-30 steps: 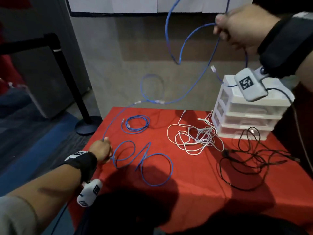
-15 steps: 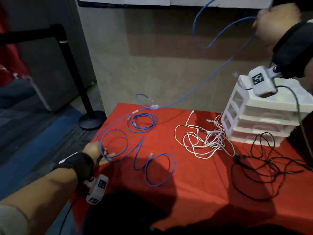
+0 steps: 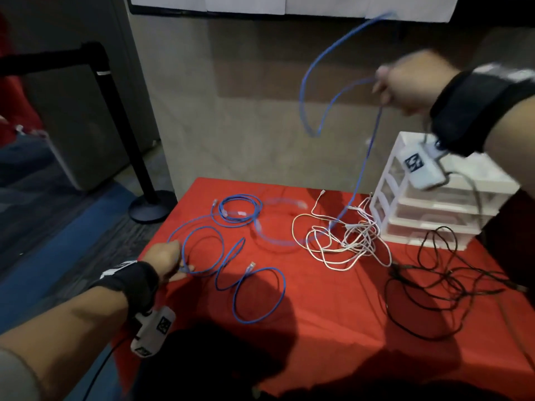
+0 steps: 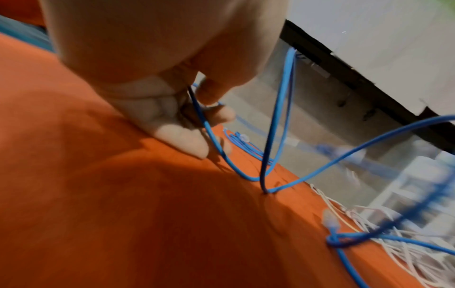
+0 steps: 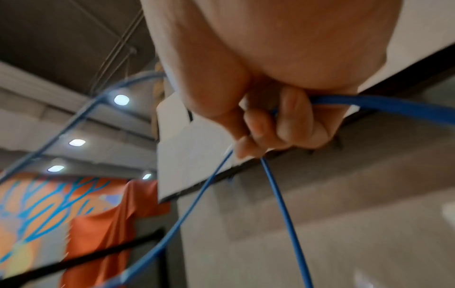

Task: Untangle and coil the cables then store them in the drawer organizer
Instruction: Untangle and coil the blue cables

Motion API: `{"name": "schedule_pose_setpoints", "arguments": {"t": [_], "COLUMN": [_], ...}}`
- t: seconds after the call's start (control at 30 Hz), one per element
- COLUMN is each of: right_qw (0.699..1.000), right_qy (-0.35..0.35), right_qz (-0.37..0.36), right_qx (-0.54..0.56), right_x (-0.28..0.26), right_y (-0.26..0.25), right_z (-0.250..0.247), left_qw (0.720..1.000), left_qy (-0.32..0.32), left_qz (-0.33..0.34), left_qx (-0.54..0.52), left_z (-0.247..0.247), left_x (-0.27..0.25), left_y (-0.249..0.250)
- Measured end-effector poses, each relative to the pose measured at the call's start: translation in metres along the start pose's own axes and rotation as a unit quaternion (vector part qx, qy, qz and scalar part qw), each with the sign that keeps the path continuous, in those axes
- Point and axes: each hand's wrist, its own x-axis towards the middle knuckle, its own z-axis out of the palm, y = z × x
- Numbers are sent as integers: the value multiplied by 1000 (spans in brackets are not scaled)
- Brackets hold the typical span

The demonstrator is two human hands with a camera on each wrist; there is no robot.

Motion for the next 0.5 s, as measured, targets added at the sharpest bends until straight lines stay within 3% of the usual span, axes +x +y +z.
{"name": "schedule_pose_setpoints", "arguments": {"t": [0.17, 0.23, 0.3, 0.37, 0.43, 0.5], "right_qw": [977, 968, 964, 966, 969, 978], "right_qy": [-209, -247, -257, -243, -229, -188], "right_qz": [-29, -43, -57, -74, -92, -91], "right_qx": [-18, -26, -35, -48, -34, -3], "right_x": [-41, -55, -64, -62, -55, -46], "right_y": [4, 2, -4, -10, -21, -34], "right_z": [102, 135, 152, 154, 141, 121], "left_qw": [996, 984, 944, 884, 847, 837], "left_qy": [23, 63, 113, 135, 63, -29], "left_qz": [60, 105, 195, 335, 420, 436], "left_qx": [55, 131, 239, 296, 319, 329], "left_z": [17, 16, 15, 20, 33, 47], "left_x": [-12, -12, -17, -29, -42, -49], "left_y": [29, 36, 45, 60, 75, 78]}}
